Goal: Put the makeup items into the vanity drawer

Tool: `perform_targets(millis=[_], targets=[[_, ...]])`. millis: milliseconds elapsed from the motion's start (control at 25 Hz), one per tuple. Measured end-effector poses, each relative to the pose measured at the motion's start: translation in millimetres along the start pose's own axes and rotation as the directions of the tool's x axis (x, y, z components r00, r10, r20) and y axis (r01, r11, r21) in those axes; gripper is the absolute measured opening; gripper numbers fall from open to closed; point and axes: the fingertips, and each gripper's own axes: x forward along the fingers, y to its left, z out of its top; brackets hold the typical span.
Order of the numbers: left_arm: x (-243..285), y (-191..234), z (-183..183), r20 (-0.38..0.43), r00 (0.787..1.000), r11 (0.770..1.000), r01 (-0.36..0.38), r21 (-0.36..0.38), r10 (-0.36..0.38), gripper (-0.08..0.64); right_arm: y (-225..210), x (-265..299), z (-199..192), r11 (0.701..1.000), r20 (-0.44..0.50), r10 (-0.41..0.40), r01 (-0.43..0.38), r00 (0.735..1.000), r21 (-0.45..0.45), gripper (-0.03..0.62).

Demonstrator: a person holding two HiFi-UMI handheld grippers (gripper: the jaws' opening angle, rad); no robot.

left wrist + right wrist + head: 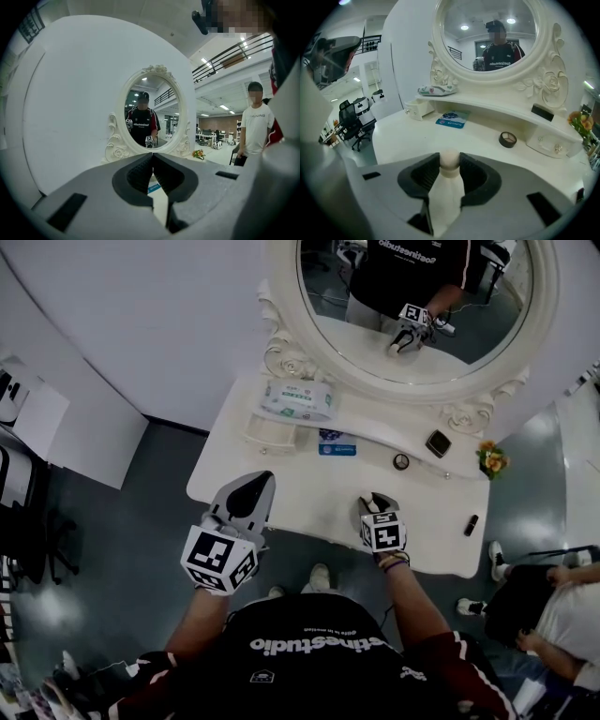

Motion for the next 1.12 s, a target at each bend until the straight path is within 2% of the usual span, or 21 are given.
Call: perform_targets(millis=[680, 1120], targets=[[-32.2, 4.2, 11.5, 0.040, 0.998, 0.999, 0.049, 0.004, -0.049, 0.006, 16.1, -57.4, 6.6, 0.995, 0.041, -0.093, 0.092, 0.995, 0.036, 0.137], [-62.1, 8.7, 12.8, 0.058, 0.997, 0.999, 0.049, 0.021, -0.050, 0.006, 46.2, -127.1, 30.2, 0.989, 0.157, -0.141, 0.131, 0.978, 0.068, 0.137]])
